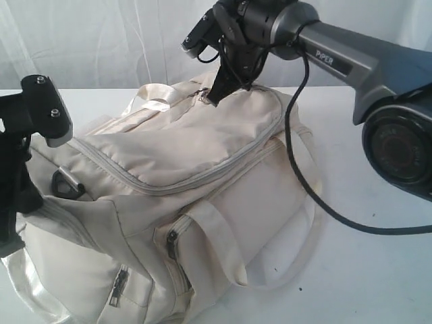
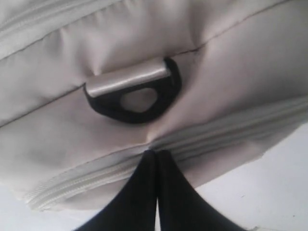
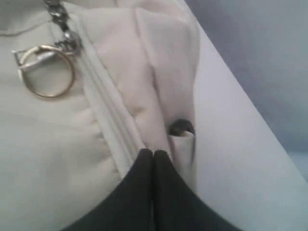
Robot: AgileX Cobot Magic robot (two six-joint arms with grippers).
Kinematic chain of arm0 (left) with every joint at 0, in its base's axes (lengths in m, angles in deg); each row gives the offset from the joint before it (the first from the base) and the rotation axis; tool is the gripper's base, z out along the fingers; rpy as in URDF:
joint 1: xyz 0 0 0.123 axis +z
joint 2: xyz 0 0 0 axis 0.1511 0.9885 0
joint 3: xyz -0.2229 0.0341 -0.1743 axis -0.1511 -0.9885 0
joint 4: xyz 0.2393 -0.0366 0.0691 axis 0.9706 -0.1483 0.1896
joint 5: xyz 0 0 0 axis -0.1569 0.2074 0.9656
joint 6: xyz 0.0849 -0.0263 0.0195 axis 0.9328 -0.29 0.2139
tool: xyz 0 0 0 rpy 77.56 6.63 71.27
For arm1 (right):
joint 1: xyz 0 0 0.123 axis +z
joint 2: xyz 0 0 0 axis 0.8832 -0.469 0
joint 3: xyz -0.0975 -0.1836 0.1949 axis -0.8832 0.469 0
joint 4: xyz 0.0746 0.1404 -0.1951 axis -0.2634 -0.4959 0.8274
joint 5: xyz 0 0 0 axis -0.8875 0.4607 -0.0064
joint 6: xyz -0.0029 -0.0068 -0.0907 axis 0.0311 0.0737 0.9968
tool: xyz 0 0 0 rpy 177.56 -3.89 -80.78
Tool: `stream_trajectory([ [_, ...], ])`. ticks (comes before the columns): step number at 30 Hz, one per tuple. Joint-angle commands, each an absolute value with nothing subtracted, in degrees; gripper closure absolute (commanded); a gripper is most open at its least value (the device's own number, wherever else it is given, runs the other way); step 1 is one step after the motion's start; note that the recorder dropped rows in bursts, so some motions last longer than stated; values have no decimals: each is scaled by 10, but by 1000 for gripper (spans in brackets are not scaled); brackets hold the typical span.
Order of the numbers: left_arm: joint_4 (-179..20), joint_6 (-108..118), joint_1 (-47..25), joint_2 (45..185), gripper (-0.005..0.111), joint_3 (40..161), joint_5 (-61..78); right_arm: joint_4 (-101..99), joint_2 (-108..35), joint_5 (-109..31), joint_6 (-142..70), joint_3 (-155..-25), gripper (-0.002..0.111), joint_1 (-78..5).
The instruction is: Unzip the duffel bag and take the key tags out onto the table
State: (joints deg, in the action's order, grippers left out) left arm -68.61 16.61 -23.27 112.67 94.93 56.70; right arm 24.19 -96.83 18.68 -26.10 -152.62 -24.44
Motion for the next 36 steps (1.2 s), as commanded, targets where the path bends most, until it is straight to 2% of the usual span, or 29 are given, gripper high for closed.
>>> stream_trajectory([
  [1,-645,142,-234,1135,107,928,552,225,-935,224,-268,-1528,108,-266],
  [10,-531,42,-234,1135,107,921,547,-48,-858,312,-138,-1528,108,-369],
  [12,-534,42,-234,1135,107,923,558,-119,-855,312,-137,-1528,104,-399],
  [14,-535,41,-234,1132,107,924,560,-158,-855,312,-137,-1528,94,-424],
  [20,-571,41,-234,1090,107,924,544,-191,-876,310,-137,-1526,47,-448],
  [23,-586,41,-234,1062,107,924,526,-207,-899,290,-138,-1526,37,-444],
  [31,-592,41,-234,1033,107,923,519,-232,-957,292,-141,-1526,41,-442],
  [36,-598,41,-234,1031,107,923,518,-270,-960,312,-143,-1526,62,-442],
])
